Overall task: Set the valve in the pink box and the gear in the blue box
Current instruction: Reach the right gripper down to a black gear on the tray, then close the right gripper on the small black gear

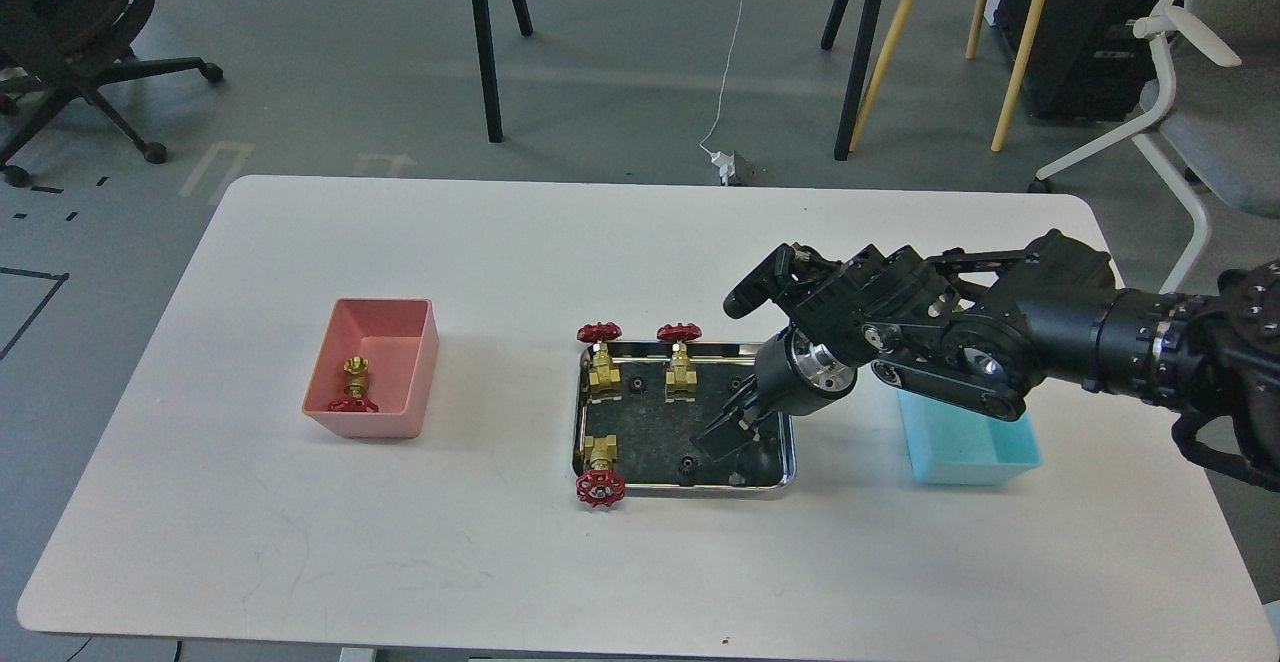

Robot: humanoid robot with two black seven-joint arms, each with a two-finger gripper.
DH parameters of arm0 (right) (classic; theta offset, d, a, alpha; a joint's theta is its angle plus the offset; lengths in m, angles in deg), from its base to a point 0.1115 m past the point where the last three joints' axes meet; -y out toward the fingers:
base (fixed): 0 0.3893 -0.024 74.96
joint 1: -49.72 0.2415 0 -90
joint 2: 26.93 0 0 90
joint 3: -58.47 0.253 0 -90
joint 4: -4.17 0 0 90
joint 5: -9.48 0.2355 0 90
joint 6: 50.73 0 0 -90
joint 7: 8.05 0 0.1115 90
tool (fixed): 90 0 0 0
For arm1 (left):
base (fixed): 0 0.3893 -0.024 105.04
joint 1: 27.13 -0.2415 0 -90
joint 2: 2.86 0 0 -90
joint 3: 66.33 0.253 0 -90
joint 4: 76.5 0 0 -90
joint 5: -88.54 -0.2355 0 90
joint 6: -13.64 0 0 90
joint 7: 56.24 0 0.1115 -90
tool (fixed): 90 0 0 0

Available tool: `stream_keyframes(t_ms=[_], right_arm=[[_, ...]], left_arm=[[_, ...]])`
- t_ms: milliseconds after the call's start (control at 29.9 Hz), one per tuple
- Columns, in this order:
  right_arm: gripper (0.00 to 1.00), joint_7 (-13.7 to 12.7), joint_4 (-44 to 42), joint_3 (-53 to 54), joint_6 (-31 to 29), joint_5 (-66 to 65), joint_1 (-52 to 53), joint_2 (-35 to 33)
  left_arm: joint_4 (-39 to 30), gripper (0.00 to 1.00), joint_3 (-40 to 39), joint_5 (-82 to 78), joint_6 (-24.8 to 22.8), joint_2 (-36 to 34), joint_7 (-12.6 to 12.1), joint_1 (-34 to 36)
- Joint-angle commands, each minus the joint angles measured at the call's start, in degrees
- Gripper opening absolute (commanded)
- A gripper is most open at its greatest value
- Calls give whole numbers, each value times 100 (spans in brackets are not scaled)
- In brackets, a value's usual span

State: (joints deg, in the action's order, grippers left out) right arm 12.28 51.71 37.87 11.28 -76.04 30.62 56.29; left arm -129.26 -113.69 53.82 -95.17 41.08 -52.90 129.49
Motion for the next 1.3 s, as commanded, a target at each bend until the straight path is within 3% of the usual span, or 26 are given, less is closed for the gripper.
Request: stream_keyframes(t_ms=[0,201,434,1069,1270], right_arm=[[98,23,-209,-49,-1,-34,-128,98],[87,304,-543,-172,-1,-289,-278,344],[75,304,-780,-339,-1,-298,-269,529],[74,286,-1132,-550,-1,-527,-217,678],[63,286,-1106,-576,-1,-527,-138,678]], left_arm=[[-6,96,-1,0,0,0,9,9],[3,96,-1,0,-8,0,9,18],[3,96,-1,0,-9,-9,18,53],[29,96,-1,0,-17,-26,18,124],[56,96,-1,0,-26,-61,18,132]])
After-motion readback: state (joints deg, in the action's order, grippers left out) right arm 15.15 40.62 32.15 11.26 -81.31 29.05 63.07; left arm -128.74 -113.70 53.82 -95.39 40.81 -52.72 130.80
